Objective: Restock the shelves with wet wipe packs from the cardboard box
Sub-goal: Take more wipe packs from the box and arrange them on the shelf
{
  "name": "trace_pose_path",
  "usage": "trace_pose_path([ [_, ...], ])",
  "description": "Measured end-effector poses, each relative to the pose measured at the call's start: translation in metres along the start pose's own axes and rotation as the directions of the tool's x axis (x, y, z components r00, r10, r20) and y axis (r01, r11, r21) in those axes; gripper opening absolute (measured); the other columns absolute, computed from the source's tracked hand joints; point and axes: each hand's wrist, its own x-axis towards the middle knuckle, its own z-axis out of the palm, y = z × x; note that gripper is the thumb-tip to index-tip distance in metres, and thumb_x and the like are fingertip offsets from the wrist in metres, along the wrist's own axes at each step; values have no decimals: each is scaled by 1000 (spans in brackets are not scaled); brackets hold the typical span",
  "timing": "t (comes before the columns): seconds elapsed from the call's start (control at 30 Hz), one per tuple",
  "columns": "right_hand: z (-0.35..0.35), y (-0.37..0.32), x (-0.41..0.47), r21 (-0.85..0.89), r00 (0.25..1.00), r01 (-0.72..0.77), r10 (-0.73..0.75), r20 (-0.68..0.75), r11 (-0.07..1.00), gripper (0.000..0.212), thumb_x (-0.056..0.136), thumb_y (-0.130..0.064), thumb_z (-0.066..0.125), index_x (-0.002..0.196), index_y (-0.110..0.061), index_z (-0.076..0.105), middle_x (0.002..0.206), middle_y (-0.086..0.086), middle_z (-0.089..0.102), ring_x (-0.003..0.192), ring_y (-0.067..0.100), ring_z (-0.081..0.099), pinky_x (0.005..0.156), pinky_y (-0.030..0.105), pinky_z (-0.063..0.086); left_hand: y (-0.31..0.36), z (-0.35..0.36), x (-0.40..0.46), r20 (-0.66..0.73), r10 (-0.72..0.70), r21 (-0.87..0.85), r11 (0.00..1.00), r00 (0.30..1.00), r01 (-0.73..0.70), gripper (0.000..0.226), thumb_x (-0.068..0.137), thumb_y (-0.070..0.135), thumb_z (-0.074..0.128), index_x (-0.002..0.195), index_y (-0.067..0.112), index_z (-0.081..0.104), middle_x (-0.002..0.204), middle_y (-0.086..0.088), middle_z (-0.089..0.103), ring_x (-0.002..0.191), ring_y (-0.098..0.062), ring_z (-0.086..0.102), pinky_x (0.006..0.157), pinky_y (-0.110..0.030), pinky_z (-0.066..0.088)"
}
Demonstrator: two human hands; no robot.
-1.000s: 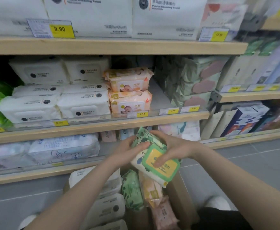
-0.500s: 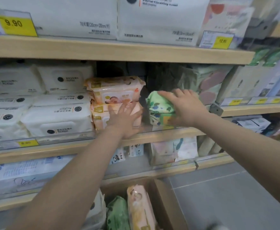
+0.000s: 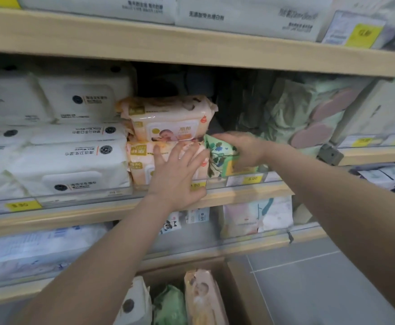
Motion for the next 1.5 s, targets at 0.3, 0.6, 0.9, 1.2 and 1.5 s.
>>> trace_pose_path([
  [0.3,-10,-11,-16,108,995,-99,99,4,989,72,84,-41,60,146,-38,25,142,7,40,131,26,38,105,35,34,5,-1,0,-4,-11,11,1000,1000,11,92,74,66,45,143,48,-13,157,2,11,142,-31,10,104,-70,9],
  [0.6,12,-19,-33,84,978,-157,167,-126,984,66,92,-34,50,150,-32,18,158,14,13,146,26,11,119,37,9,4,-5,-9,49,5,-9,1000,999,-4,89,80,57,47,146,40,-11,159,-1,-1,145,-27,-2,109,-67,-1],
  [0.9,83,-85,-123,386,936,-117,231,-264,915,62,92,-18,52,148,-13,26,157,9,19,144,24,17,114,30,17,9,27,-179,258,-140,-170,968,956,187,72,91,43,45,150,24,8,158,-3,5,145,-21,4,115,-57,5],
  [1.2,226,-168,-196,497,957,-250,291,-6,831,61,89,-34,58,143,-19,34,144,2,38,132,22,36,104,27,31,-17,81,-299,505,-282,-105,918,815,383,86,86,55,43,150,25,-7,156,-5,-19,145,-32,-8,106,-68,9],
  [1.5,303,-181,-185,275,811,-584,565,153,764,104,72,-59,63,148,-30,-2,156,11,0,143,33,9,114,48,20,-24,110,-313,488,-259,-99,933,833,347,114,64,60,61,149,31,-8,157,0,-17,142,-26,-17,105,-67,-2],
])
